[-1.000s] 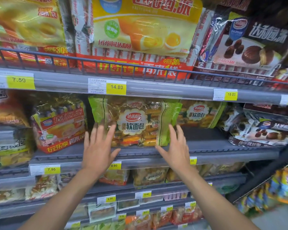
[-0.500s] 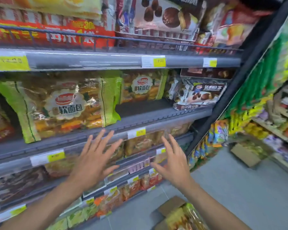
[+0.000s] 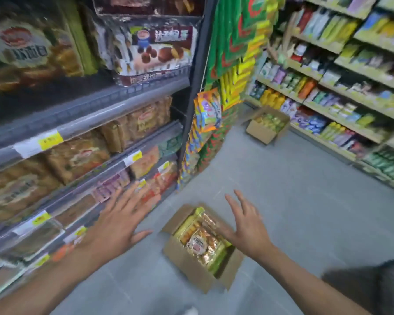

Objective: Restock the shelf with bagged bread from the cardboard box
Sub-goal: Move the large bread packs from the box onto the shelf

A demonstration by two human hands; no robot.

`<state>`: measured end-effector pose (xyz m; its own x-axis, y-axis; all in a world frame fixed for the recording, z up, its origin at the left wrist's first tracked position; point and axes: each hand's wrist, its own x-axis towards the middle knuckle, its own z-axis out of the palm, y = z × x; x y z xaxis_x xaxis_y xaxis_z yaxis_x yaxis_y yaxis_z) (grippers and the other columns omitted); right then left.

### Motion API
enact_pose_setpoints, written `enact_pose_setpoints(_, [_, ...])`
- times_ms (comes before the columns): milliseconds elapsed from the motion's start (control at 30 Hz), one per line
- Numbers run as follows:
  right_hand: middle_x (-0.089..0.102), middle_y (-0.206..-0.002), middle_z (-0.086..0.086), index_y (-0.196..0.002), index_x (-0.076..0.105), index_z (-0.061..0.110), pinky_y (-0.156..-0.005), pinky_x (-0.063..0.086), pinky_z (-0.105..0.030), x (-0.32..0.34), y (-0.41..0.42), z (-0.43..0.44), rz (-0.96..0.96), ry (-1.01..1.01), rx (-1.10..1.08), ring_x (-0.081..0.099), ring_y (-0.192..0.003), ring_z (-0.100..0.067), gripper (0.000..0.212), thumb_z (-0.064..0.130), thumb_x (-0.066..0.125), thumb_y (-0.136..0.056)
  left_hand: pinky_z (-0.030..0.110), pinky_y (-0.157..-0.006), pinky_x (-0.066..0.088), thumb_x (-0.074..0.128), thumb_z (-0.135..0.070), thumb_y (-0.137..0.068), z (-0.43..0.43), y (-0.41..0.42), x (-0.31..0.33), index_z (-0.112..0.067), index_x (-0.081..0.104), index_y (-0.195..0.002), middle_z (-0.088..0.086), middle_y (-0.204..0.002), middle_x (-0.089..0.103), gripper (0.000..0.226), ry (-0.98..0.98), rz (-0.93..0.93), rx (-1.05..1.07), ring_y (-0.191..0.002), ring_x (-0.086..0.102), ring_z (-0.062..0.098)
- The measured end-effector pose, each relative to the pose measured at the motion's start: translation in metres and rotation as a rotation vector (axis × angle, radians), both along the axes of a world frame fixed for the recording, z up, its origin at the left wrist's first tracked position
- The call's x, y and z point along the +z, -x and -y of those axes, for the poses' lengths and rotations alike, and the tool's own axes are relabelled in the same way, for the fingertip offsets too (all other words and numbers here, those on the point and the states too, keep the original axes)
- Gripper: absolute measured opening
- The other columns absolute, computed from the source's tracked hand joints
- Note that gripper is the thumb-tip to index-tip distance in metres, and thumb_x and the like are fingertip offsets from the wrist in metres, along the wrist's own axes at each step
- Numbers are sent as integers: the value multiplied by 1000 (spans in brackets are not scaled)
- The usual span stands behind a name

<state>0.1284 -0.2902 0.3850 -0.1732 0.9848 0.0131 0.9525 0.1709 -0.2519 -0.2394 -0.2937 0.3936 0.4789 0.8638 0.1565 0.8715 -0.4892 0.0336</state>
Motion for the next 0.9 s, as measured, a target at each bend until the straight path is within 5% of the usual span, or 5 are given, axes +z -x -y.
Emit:
enact_pose_setpoints(200, [28, -163, -8, -154, 31, 28, -111, 38, -49, -61, -60, 14, -53, 142, -201, 42, -142, -32, 89, 69, 55, -79, 51, -119, 22, 73, -64, -75, -12, -100, -48, -28, 41, -152, 8, -162, 35, 91, 169, 44, -29, -151, 26, 30])
enact_pose_setpoints(333, [21, -166, -7, -158, 26, 29, -116, 31, -49, -86, -87, 22, -70, 266, -327, 31, -148, -30, 96, 62, 67, -78, 52, -116, 30, 79, -63, -69, -20, -138, -78, -28, 40, -153, 6, -160, 38, 99, 309, -12, -58, -148, 35, 30])
enact_pose_setpoints(667, [9, -168, 2, -158, 12, 35, -121, 23, -53, -153, -130, 21, -121, 513, -525, 17, -153, -23, 95, 59, 65, -83, 56, -117, 33, 80, -54, -75, -103, -190, -147, -30, 29, -157, 5, -164, 32, 100, 523, -143, -131, -151, 27, 31])
enact_pose_setpoints(900, [9, -168, 3, -160, 8, 35, -121, 23, -51, -202, -148, -15, -109, 623, -630, 16, -153, -22, 98, 62, 63, -83, 58, -96, 52, 96, -49, -47, -181, -228, -208, -22, 45, -144, 12, -143, 58, 113, 624, -249, -204, -132, 56, 37])
